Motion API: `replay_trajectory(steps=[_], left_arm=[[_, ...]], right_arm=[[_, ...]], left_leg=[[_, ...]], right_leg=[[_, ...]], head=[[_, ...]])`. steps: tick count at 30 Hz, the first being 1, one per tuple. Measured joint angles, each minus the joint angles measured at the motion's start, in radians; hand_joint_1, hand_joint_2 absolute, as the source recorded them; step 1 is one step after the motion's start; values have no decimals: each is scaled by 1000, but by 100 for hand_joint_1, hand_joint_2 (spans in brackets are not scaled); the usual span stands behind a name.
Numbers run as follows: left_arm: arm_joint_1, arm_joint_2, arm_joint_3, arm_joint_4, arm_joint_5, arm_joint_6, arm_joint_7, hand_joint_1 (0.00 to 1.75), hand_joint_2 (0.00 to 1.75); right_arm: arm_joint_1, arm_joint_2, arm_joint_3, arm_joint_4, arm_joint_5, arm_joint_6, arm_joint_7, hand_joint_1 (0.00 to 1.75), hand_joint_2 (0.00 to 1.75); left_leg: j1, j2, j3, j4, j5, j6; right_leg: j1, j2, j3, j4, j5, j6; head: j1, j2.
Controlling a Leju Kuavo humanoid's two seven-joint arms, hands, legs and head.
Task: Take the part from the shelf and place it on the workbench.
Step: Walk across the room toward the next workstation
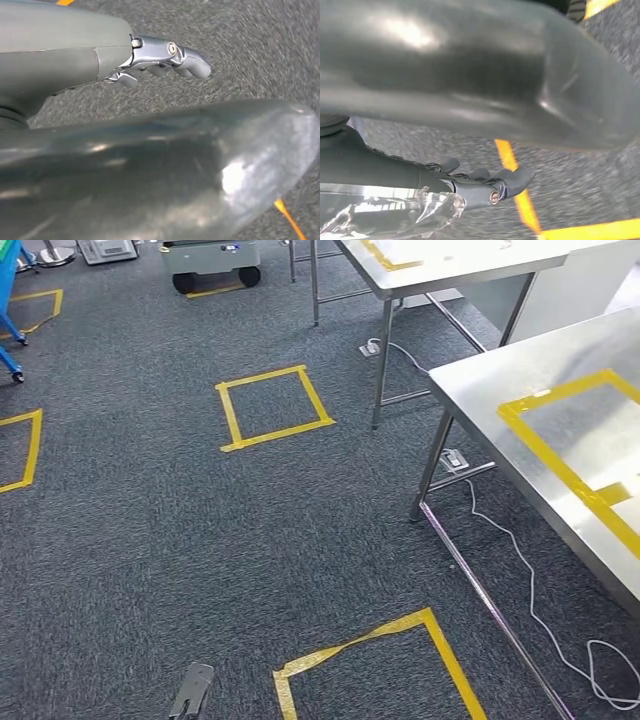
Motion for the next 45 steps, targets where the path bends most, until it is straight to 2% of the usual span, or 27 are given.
replay_trajectory(steps=[2, 4, 5, 7, 9, 11, 13, 15, 17, 19, 20, 21, 22, 24, 26, 28, 29, 30, 33, 35, 36, 37, 39, 41, 43, 44, 45], left_arm=[[2, 5, 2, 0, 22, 0, -25, 0, 0], [5, 11, 2, 0, 32, 0, -35, 0, 0], [7, 13, 3, 0, 35, 0, -36, 0, 0], [11, 17, 4, 0, 39, 0, -37, 0, 0], [10, 18, 7, 0, 49, 0, -40, 0, 0], [9, 17, 14, 0, 68, 0, -45, 0, 0], [13, 17, 24, 0, 81, 0, -48, 0, 0], [17, 18, 32, 0, 87, 0, -49, 0, 0], [17, 18, 37, 0, 92, 0, -50, 0, 0], [16, 17, 43, 0, 100, -2, -50, 0, 0], [17, 17, 48, 0, 106, -2, -50, 0, 0], [17, 17, 54, 0, 113, -2, -50, 0, 0], [18, 17, 59, 0, 119, -2, -50, 0, 0], [16, 17, 66, 0, 125, -4, -50, 0, 0], [16, 17, 71, 0, 126, -6, -50, 0, 0], [20, 17, 75, 0, 122, -8, -50, 0, 0], [22, 16, 76, 0, 118, -10, -49, 0, 0], [23, 15, 76, 0, 113, -11, -47, 0, 0], [21, 12, 75, 0, 88, -20, -38, 0, 0], [21, 11, 72, 0, 70, -27, -29, 0, 0], [22, 10, 69, 0, 63, -30, -24, 0, 0], [22, 10, 66, 0, 56, -33, -19, 0, 0], [20, 8, 57, 0, 43, -37, -11, 0, 0], [15, 6, 49, 0, 32, -40, -5, 0, 0], [15, 4, 42, 0, 27, -42, -1, 0, 0], [17, 3, 39, 0, 27, -42, 0, 0, 0], [18, 3, 37, 0, 26, -43, 1, 0, 0]], right_arm=[[-2, 0, 5, 0, 11, 11, -1, 0, 0], [-1, -1, 9, 0, 16, 15, 0, 0, 0], [-2, -2, 11, 0, 17, 16, 1, 0, 0], [-6, -2, 12, 0, 18, 18, 0, 0, 0], [-7, -4, 13, 0, 21, 23, -5, 0, 0], [-3, -11, 14, 0, 22, 35, -15, 0, 0], [0, -19, 14, 0, 22, 45, -21, 0, 0], [1, -27, 16, 0, 22, 50, -25, 0, 0], [6, -34, 17, 1, 22, 53, -26, 0, 0], [13, -38, 17, 2, 18, 55, -21, 0, 0], [15, -39, 17, 2, 17, 57, -19, 0, 0], [16, -41, 17, 2, 16, 57, -16, 0, 0], [17, -43, 16, 2, 15, 57, -14, 0, 0], [17, -45, 16, 2, 13, 57, -12, 0, 0], [17, -46, 16, 3, 10, 57, -8, 0, 0], [17, -46, 16, 4, 8, 58, -3, 0, 0], [17, -47, 16, 4, 8, 59, -1, 0, 0], [17, -47, 16, 4, 8, 59, 1, 0, 0], [22, -49, 15, 4, 9, 61, 2, 0, 0], [25, -50, 15, 4, 11, 64, 4, 0, 0], [25, -50, 15, 4, 12, 64, 4, 0, 0], [24, -51, 15, 4, 12, 65, 5, 0, 0], [22, -51, 14, 4, 13, 65, 5, 0, 0], [22, -51, 13, 4, 12, 63, 5, 0, 0], [19, -51, 10, 4, 10, 61, 5, 0, 0], [17, -52, 10, 4, 10, 61, 5, 0, 0], [15, -52, 10, 4, 10, 60, 4, 0, 0]], left_leg=[[-4, 62, -59, 120, -69, -5], [-4, 84, -115, 237, -113, -8], [-4, 86, -119, 250, -108, -7], [-6, 101, -68, 160, -51, -3], [-11, 151, 10, 23, 0, 6], [-17, 176, 42, -38, 12, 17], [-16, 151, 40, -45, 14, 29], [-12, 127, 40, -48, 19, 41], [-9, 102, 38, -49, 21, 49], [-9, 73, 38, -49, 23, 52], [-9, 58, 38, -49, 23, 52], [-9, 42, 39, -49, 24, 51], [-8, 27, 40, -48, 24, 50], [-8, 0, 38, -45, 25, 43], [-7, -23, 31, -43, 29, 30], [-2, -43, 23, -46, 37, 16], [-1, -39, 18, -43, 35, 10], [-3, -19, 6, -22, 20, 6], [-7, 68, -78, 154, -77, -2], [-6, 84, -117, 241, -103, -3], [-6, 88, -108, 230, -88, -3], [-6, 96, -80, 182, -60, -2], [-9, 142, 0, 44, -7, 1], [-12, 171, 43, -34, 9, 12], [-14, 151, 43, -42, 10, 25], [-12, 141, 43, -44, 11, 31], [-10, 129, 44, -46, 14, 38]], right_leg=[[3, -30, -1, -3, 2, -7], [7, -65, -3, -3, 1, -9], [8, -81, -3, -3, 0, -9], [8, -110, -2, -3, -1, -8], [13, -134, 1, -1, -7, -2], [19, -156, 6, 1, -13, 7], [18, -172, 10, 0, -17, 17], [13, -127, -4, 34, -44, 28], [10, -63, -56, 154, -107, 35], [9, -44, -120, 281, -152, 36], [9, -42, -133, 299, -146, 36], [8, -40, -126, 273, -120, 36], [6, -32, -101, 213, -81, 35], [-3, 15, -41, 73, -22, 35], [-6, 47, -11, 13, -10, 30], [-1, 30, -7, 10, -6, 18], [0, 18, -6, 7, -3, 11], [0, 4, -6, 4, 1, 4], [4, -42, -7, -1, 4, -8], [7, -75, -9, -1, 3, -10], [7, -90, -9, -1, 2, -10], [7, -103, -8, -1, 2, -9], [11, -128, -5, 1, -2, -4], [18, -148, -3, 3, -7, 6], [19, -169, 3, 1, -9, 17], [17, -162, 4, 4, -14, 23], [14, -141, -3, 21, -26, 28]], head=[[-7, 0], [-9, 0], [-9, 0], [-10, 0], [-12, 0], [-10, 0], [-7, 0], [-5, 0], [1, 0], [4, 0], [4, 0], [5, 0], [5, 0], [5, 0], [5, 0], [5, 0], [4, 0], [1, 0], [-10, 0], [-10, 0], [-10, 0], [-10, 0], [-12, 0], [-13, 0], [-10, 0], [-8, 0], [-6, 0]])
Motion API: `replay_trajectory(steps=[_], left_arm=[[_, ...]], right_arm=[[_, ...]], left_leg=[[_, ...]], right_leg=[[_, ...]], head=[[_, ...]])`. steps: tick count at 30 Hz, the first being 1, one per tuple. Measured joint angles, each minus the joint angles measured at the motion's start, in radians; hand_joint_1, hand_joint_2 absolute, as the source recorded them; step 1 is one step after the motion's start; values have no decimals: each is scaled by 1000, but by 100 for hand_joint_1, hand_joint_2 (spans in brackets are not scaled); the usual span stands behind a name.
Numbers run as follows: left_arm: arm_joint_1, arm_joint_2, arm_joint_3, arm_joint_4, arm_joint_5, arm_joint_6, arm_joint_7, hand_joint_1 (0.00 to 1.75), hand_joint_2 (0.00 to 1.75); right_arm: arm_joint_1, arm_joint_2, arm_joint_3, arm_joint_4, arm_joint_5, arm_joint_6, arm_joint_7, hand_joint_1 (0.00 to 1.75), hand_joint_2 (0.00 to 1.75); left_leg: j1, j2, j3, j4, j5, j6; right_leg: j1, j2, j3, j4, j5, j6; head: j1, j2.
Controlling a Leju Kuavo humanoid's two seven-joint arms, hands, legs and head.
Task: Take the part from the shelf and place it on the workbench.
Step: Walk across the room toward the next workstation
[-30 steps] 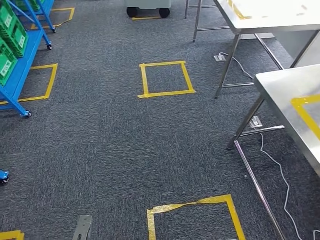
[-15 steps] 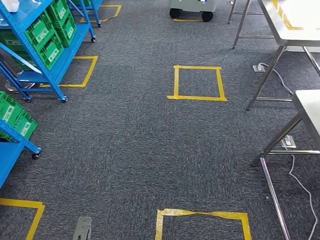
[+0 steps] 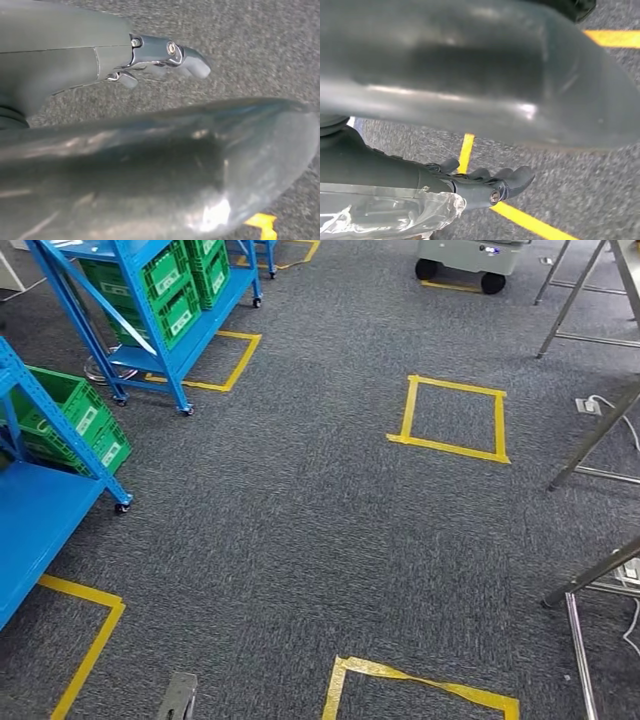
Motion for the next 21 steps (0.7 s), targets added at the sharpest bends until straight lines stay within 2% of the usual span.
replay_trajectory(steps=[1, 2, 3, 4, 5, 6, 7, 8, 9, 10, 11, 12, 13, 14, 15, 16, 18, 19, 20, 21], left_arm=[[-1, 0, -2, 0, 0, 0, 1, 0, 0], [-3, -1, -4, 0, 0, 0, 1, 0, 0], [-4, -1, -5, 0, 0, -1, 1, 0, 0], [-4, -2, -6, 0, -1, -1, 1, 0, 0], [-4, -2, -6, 0, -1, -1, 2, 0, 0], [-3, -2, -7, 0, -4, -2, 4, 0, 0], [-2, -2, -8, 0, -7, -2, 6, 0, 0], [-3, -3, -10, 0, -12, -3, 9, 0, 0], [-4, -4, -14, 0, -19, -5, 13, 0, 0], [-6, -4, -19, 0, -28, -7, 18, 0, 0], [-8, -5, -25, 0, -37, -8, 23, 0, 0], [-10, -7, -31, 0, -47, -9, 28, 0, 0], [-10, -8, -38, 0, -55, -10, 32, 0, 0], [-10, -10, -44, 0, -62, -10, 37, 0, 0], [-10, -11, -51, 0, -67, -11, 42, 0, 0], [-11, -13, -56, 0, -70, -11, 46, 0, 0], [-13, -15, -66, 0, -73, -12, 48, 0, 0], [-11, -15, -69, 0, -73, -11, 44, 0, 0], [-5, -14, -71, 0, -71, -10, 36, 0, 0], [5, -13, -72, 0, -66, -9, 27, 0, 0]], right_arm=[[0, 0, 0, 0, 0, 0, 0, 0, 0], [2, 0, 0, 0, 0, 0, 0, 0, 0], [5, 0, 0, 1, 0, -1, 0, 0, 0], [8, 0, -1, 1, 0, 0, 0, 0, 0], [9, 0, -1, 1, -1, 0, 0, 0, 0], [10, 0, -1, 1, -2, -1, 1, 0, 0], [9, 0, -1, 1, -3, -1, 1, 0, 0], [9, 0, -2, 1, -4, -1, 1, 0, 0], [8, 0, -2, 2, -6, -1, 3, 0, 0], [7, 0, -3, 2, -7, -2, 6, 0, 0], [6, 0, -4, 3, -8, -3, 11, 0, 0], [6, 1, -5, 4, -9, -5, 16, 0, 0], [6, 1, -8, 5, -11, -7, 20, 0, 0], [5, 1, -11, 5, -13, -11, 22, 0, 0], [4, 1, -14, 5, -16, -16, 22, 0, 0], [3, 3, -18, 5, -20, -26, 19, 0, 0], [4, 13, -27, 5, -31, -67, 12, 0, 0], [5, 24, -33, 5, -35, -96, 7, 0, 0], [5, 39, -38, 5, -36, -123, 3, 0, 0], [4, 55, -41, 5, -33, -144, -2, 0, 0]], left_leg=[[3, -12, 1, -2, 3, 6], [4, -24, 0, -3, 4, 10], [4, -38, -1, -3, 5, 13], [4, -52, -1, -2, 5, 14], [4, -67, -1, -2, 6, 14], [4, -82, -1, -1, 6, 14], [4, -97, 0, -1, 6, 13], [5, -112, 0, 1, 7, 10], [4, -126, -1, 3, 7, 6], [4, -140, -4, 6, 8, 0], [4, -152, -9, 7, 10, -7], [6, -164, -14, 6, 14, -15], [9, -176, -19, 4, 19, -22], [11, -175, -23, 5, 19, -27], [10, -155, -32, 18, 10, -32], [8, -124, -48, 50, -12, -35], [5, -61, -106, 170, -78, -41], [5, -50, -137, 236, -106, -42], [6, -45, -157, 281, -118, -44], [6, -43, -160, 292, -112, -45]], right_leg=[[-3, 30, -18, 40, -24, 5], [-5, 64, -46, 101, -55, 8], [-6, 85, -80, 173, -87, 10], [-6, 94, -113, 237, -110, 11], [-6, 97, -133, 271, -114, 12], [-7, 99, -135, 267, -98, 12], [-9, 104, -117, 222, -65, 12], [-13, 120, -86, 151, -26, 12], [-19, 152, -54, 81, 2, 13], [-25, 179, -30, 29, 18, 12], [-27, 200, -16, 2, 21, 10], [-27, 206, -13, -4, 18, 6], [-25, 194, -12, -3, 20, -1], [-23, 180, -11, -5, 23, -8], [-23, 166, -11, -7, 26, -15], [-22, 150, -11, -10, 29, -22], [-18, 117, -11, -13, 29, -31], [-16, 100, -11, -13, 28, -33], [-14, 83, -11, -13, 27, -35], [-13, 67, -11, -13, 26, -36]], head=[[3, 0], [6, 0], [9, 0], [10, 0], [11, 0], [11, 0], [11, 0], [11, 0], [12, 0], [12, 0], [12, 0], [11, 0], [11, 0], [10, 0], [7, 0], [3, 0], [-6, 0], [-7, 0], [-7, 0], [-7, 0]])
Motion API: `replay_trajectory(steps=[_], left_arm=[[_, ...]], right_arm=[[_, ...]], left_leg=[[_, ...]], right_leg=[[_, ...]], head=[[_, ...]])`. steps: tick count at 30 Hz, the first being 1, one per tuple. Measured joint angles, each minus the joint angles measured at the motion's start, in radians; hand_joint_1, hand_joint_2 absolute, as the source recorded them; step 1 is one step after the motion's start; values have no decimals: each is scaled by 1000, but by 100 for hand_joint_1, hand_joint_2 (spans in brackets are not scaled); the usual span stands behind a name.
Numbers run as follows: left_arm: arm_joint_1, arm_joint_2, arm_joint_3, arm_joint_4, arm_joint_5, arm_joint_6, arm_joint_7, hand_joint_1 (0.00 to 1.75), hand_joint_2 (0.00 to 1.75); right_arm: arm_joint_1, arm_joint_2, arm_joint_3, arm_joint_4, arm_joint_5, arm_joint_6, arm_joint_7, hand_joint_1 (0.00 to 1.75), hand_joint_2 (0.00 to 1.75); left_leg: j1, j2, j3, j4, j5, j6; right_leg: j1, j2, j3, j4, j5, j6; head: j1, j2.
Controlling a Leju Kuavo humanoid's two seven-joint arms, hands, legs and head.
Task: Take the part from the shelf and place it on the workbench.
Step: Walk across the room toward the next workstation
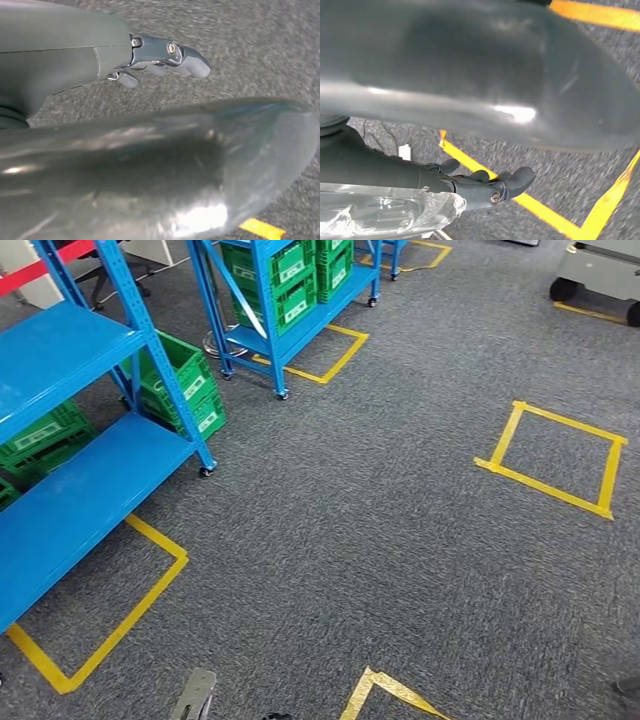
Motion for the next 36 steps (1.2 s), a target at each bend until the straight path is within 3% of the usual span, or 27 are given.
replay_trajectory(steps=[2, 3, 5, 6, 8, 10, 12, 13, 14, 15, 16, 17, 19, 21, 23, 25, 27, 29, 30, 31, 32, 34, 36], left_arm=[[21, 5, 1, 0, 15, 3, -20, 0, 0], [29, 9, 2, 0, 20, 0, -27, 0, 0], [35, 28, -2, 0, 2, -34, -26, 0, 0], [36, 43, -7, 0, -19, -65, -19, 0, 0], [37, 72, -21, 1, -56, -122, -3, 0, 0], [34, 95, -34, 0, -75, -144, 8, 0, 0], [26, 106, -44, 0, -87, -130, 22, 0, 0], [23, 104, -50, 0, -91, -114, 29, 0, 0], [21, 100, -55, 0, -95, -98, 36, 0, 0], [22, 93, -61, 0, -101, -86, 44, 0, 0], [24, 86, -67, 0, -109, -75, 52, 0, 0], [25, 81, -74, 0, -119, -70, 61, 0, 0], [24, 78, -91, 1, -136, -70, 77, 0, 0], [20, 87, -103, 1, -131, -96, 79, 0, 0], [26, 106, -107, 1, -120, -136, 64, 0, 0], [38, 124, -107, 1, -119, -160, 51, 0, 0], [39, 136, -108, 1, -120, -166, 48, 0, 0], [35, 142, -108, 1, -120, -166, 48, 0, 0], [35, 144, -108, 1, -120, -166, 48, 0, 0], [36, 146, -108, 1, -120, -166, 49, 0, 0], [37, 148, -108, 1, -120, -166, 50, 0, 0], [34, 149, -109, 1, -123, -169, 51, 0, 0], [27, 149, -114, 1, -133, -179, 54, 0, 0]], right_arm=[[-5, 32, -2, 1, 19, -20, -10, 0, 0], [-10, 46, -2, 2, 31, -19, -12, 0, 0], [-46, 67, -2, 4, 45, 18, 17, 0, 0], [-83, 73, -3, 3, 45, 49, 52, 0, 0], [-180, 87, -1, -2, 32, 104, 140, 0, 0], [-263, 107, 7, -12, 8, 121, 191, 0, 0], [-308, 122, 15, -17, -15, 117, 199, 0, 0], [-318, 128, 19, -18, -24, 114, 197, 0, 0], [-323, 133, 22, -18, -33, 111, 193, 0, 0], [-325, 138, 24, -19, -41, 110, 190, 0, 0], [-328, 143, 26, -19, -50, 110, 186, 0, 0], [-331, 148, 28, -19, -61, 110, 185, 0, 0], [-339, 155, 36, -20, -80, 113, 175, 0, 0], [-324, 159, 55, -24, -82, 125, 131, 0, 0], [-272, 163, 87, -41, -85, 151, 62, 0, 0], [-210, 167, 120, -68, -101, 174, 27, 0, 0], [-171, 167, 145, -91, -112, 184, 29, 0, 0], [-158, 165, 161, -104, -119, 188, 39, 0, 0], [-156, 165, 168, -109, -121, 189, 44, 0, 0], [-156, 165, 175, -114, -123, 190, 49, 0, 0], [-156, 165, 182, -118, -125, 191, 53, 0, 0], [-155, 165, 196, -125, -135, 192, 60, 0, 0], [-151, 163, 215, -135, -167, 192, 69, 0, 0]], left_leg=[[-1, 17, 52, -88, 57, 0], [-3, 47, 90, -160, 86, 1], [-8, 93, 138, -260, 116, 10], [-11, 102, 142, -278, 118, 15], [-10, 83, 135, -281, 122, 28], [-5, 61, 134, -284, 127, 41], [-2, 30, 134, -285, 132, 51], [-2, 12, 133, -284, 134, 54], [-2, -7, 133, -284, 135, 54], [-2, -25, 133, -283, 136, 53], [-1, -43, 133, -283, 137, 52], [-1, -59, 133, -282, 137, 50], [0, -86, 130, -280, 139, 41], [3, -108, 122, -279, 143, 27], [8, -125, 116, -282, 148, 12], [7, -89, 102, -256, 125, 2], [4, -26, 50, -152, 64, -4], [4, -4, -10, -26, 12, -8], [4, -1, -21, -1, 11, -8], [4, 2, -12, -14, 29, -8], [4, 8, 16, -63, 60, -7], [-1, 55, 94, -200, 115, 0], [-7, 86, 132, -274, 129, 11]], right_leg=[[1, -26, 4, 0, -3, 1], [4, -38, 6, 1, -5, 3], [12, -60, 7, 5, -9, 12], [16, -69, 6, 6, -10, 16], [16, -80, 1, 6, -11, 24], [12, -45, -14, 45, -36, 34], [9, 8, -64, 166, -96, 40], [8, 20, -97, 236, -123, 40], [8, 26, -123, 286, -136, 40], [8, 29, -134, 300, -128, 40], [8, 31, -127, 274, -102, 38], [7, 39, -105, 214, -62, 36], [1, 81, -53, 83, -4, 32], [0, 110, -29, 27, 5, 26], [4, 93, -22, 21, 6, 13], [4, 69, -17, 14, 10, -2], [5, 43, -18, 11, 12, -11], [8, 14, -20, 11, 10, -15], [8, 1, -20, 11, 9, -16], [8, -12, -19, 11, 8, -16], [9, -24, -17, 11, 6, -15], [13, -45, -11, 13, 1, -9], [21, -67, -7, 13, -5, 1]], head=[[-1, 0], [-3, 0], [-4, 0], [-3, 0], [1, 0], [4, 0], [9, 0], [11, 0], [13, 0], [14, 0], [15, 0], [16, 0], [17, 0], [18, 0], [18, 0], [12, 0], [1, 0], [-2, 0], [-3, 0], [-3, 0], [-4, 0], [-6, 0], [-5, 0]])
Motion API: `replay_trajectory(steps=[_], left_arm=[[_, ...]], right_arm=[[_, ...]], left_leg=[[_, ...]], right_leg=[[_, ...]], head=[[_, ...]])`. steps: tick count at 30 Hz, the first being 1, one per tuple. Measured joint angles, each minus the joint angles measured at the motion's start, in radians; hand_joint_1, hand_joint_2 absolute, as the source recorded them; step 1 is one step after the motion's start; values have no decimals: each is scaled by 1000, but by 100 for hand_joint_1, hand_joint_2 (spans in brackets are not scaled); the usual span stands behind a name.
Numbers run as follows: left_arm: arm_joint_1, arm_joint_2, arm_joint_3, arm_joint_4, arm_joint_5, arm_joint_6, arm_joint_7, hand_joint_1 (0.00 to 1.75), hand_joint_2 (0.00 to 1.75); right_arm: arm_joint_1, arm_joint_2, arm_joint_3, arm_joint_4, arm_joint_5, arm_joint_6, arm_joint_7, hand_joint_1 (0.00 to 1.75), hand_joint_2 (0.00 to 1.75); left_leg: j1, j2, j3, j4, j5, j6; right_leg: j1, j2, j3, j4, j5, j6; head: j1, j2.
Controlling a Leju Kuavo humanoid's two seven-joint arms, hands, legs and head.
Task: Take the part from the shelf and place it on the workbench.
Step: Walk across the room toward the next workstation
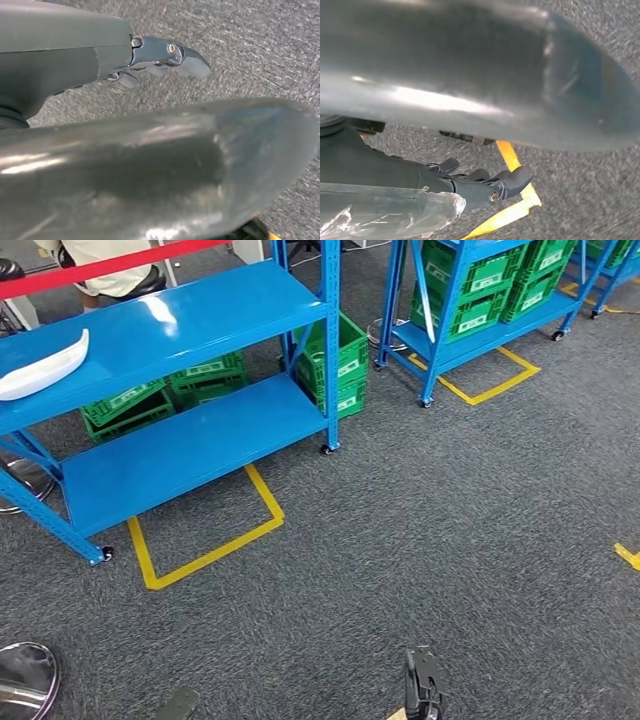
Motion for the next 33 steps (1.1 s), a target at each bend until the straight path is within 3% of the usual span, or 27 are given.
replay_trajectory(steps=[2, 3, 5, 7, 9, 10, 12, 14, 16, 17, 18, 20, 21, 22, 24, 25, 27, 29, 31, 33], left_arm=[[-2, 0, -8, 0, -11, -10, 9, 0, 0], [-2, 0, -12, 0, -15, -13, 14, 0, 0], [-5, -1, -18, 0, -17, -18, 20, 0, 0], [-13, -3, -20, 0, -15, -19, 21, 0, 0], [-15, -8, -21, 0, -11, -18, 22, 0, 0], [-14, -11, -22, 0, -8, -18, 22, 0, 0], [-12, -13, -22, 0, -2, -22, 15, 0, 0], [-12, -12, -22, 0, 10, -25, 0, 0, 0], [-7, -10, -20, 0, 25, -26, -16, 0, 0], [-2, -9, -19, 0, 33, -26, -23, 0, 0], [4, -9, -16, 0, 43, -26, -31, 0, 0], [8, -10, -10, 0, 60, -25, -47, 0, 0], [7, -12, -7, 0, 65, -24, -53, 0, 0], [4, -15, -4, 0, 69, -21, -58, 0, 0], [3, -25, 2, 0, 74, -3, -63, 0, 0], [5, -32, 4, 0, 78, 11, -64, 0, 0], [8, -45, 9, 0, 82, 34, -65, 0, 0], [6, -57, 11, 0, 84, 44, -66, 0, 0], [3, -67, 13, 0, 85, 47, -69, 0, 0], [5, -73, 16, 0, 86, 48, -71, 0, 0]], right_arm=[[5, -2, 33, -14, -57, 0, 15, 0, 0], [8, -3, 55, -22, -90, -2, 24, 0, 0], [16, -7, 112, -41, -162, -6, 47, 0, 0], [32, -12, 173, -61, -231, -16, 67, 0, 0], [53, -18, 235, -80, -289, -29, 83, 0, 0], [63, -21, 266, -90, -316, -39, 89, 0, 0], [77, -28, 326, -114, -376, -68, 95, 0, 0], [92, -34, 387, -140, -446, -105, 92, 0, 0], [111, -38, 444, -167, -509, -140, 83, 0, 0], [121, -39, 469, -182, -536, -156, 76, 0, 0], [130, -40, 492, -196, -561, -170, 67, 0, 0], [149, -43, 535, -223, -607, -196, 45, 0, 0], [158, -44, 552, -234, -625, -206, 35, 0, 0], [167, -46, 566, -242, -638, -213, 28, 0, 0], [181, -48, 587, -255, -653, -225, 20, 0, 0], [186, -50, 597, -261, -656, -230, 19, 0, 0], [190, -52, 613, -273, -661, -236, 18, 0, 0], [191, -54, 626, -282, -664, -238, 17, 0, 0], [193, -55, 633, -288, -666, -238, 17, 0, 0], [196, -58, 641, -294, -672, -238, 19, 0, 0]], left_leg=[[0, -21, 0, -8, -1, 14], [2, -33, 0, -10, 1, 19], [8, -56, 2, -15, 6, 31], [11, -81, 0, -15, 7, 39], [11, -111, -1, -15, 7, 40], [12, -127, 0, -14, 8, 39], [15, -157, 0, -13, 9, 34], [16, -183, -4, -8, 10, 22], [17, -206, -12, -7, 14, 7], [20, -216, -16, -9, 18, 0], [19, -207, -18, -9, 17, -5], [15, -152, -42, 38, -13, -13], [13, -117, -68, 92, -44, -16], [12, -97, -100, 158, -77, -17], [13, -87, -148, 259, -110, -19], [13, -86, -148, 263, -101, -18], [12, -72, -97, 174, -41, -12], [4, -31, -31, 56, -4, -3], [-2, -13, -6, 4, -8, 11], [3, -36, 1, -4, -14, 27]], right_leg=[[2, -22, 5, -3, -4, 10], [1, -16, 5, 1, -10, 16], [-4, 34, -20, 60, -48, 27], [-8, 85, -81, 190, -110, 35], [-10, 96, -130, 283, -136, 38], [-11, 98, -131, 276, -120, 38], [-17, 118, -81, 164, -50, 39], [-26, 168, -25, 43, -4, 38], [-27, 190, -6, 7, 0, 31], [-26, 178, -5, 8, 2, 24], [-25, 167, -4, 7, 5, 18], [-26, 139, -2, 2, 8, 5], [-24, 123, -1, 1, 8, 0], [-22, 106, -1, 1, 7, -4], [-18, 73, -1, 1, 4, -7], [-18, 59, 0, 1, 2, -8], [-17, 34, 5, 1, -3, -4], [-14, 11, 12, 0, -12, 5], [-8, -11, 21, -2, -17, 18], [-6, -16, 33, 2, -19, 32]], head=[[3, 0], [5, 0], [9, 0], [16, 0], [20, 0], [21, 0], [22, 0], [25, 0], [26, 0], [26, 0], [25, 0], [15, 0], [10, 0], [6, 0], [5, 0], [5, 0], [3, 0], [1, 0], [1, 0], [5, 0]])
